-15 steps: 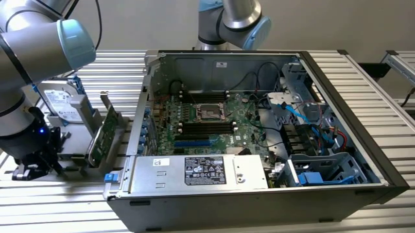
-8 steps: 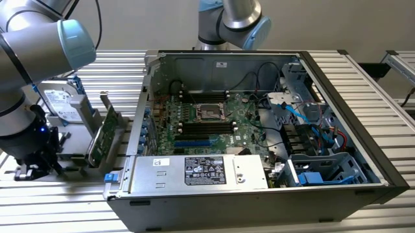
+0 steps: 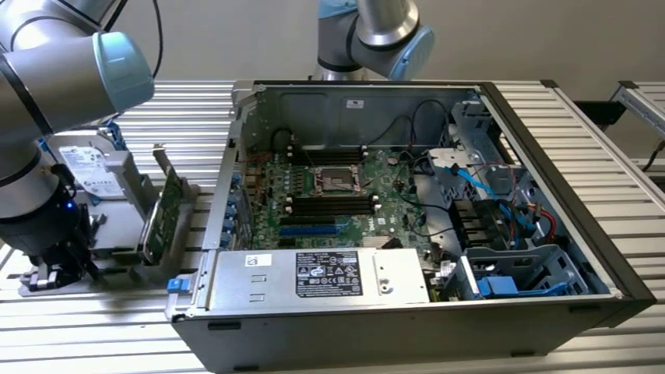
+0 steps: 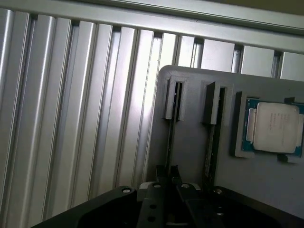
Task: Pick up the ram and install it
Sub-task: 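Pick up the ram and move it above insertion slot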
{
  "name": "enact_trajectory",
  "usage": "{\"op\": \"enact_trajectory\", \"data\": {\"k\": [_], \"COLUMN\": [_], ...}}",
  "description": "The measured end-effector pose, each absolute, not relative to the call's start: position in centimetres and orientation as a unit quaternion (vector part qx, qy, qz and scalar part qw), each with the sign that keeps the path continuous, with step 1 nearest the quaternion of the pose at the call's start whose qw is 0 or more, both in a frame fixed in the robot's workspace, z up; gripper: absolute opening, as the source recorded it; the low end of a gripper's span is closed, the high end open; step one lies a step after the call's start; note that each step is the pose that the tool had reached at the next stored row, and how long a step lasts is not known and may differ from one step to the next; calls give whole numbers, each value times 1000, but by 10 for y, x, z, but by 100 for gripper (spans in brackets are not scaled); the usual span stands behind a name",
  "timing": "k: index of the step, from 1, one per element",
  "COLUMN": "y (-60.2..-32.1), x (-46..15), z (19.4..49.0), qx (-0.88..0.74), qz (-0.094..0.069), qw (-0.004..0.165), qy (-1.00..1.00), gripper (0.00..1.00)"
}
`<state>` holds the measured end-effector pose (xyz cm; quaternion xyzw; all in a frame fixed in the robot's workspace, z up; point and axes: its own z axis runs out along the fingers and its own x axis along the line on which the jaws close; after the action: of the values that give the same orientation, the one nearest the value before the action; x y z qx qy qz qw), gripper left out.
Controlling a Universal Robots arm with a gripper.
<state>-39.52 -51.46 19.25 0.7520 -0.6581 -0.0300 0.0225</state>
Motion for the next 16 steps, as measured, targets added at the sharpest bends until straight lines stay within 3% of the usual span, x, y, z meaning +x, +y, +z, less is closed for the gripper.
{"op": "enact_trajectory", "data": {"k": [7,16], "y": [-515,-516], "x": [-395,-395], "z": [198,229], "qx": [752,752], "qz": [-31,-33], "qw": [22,19], "qy": [-658,-658], "gripper": [14,14]}}
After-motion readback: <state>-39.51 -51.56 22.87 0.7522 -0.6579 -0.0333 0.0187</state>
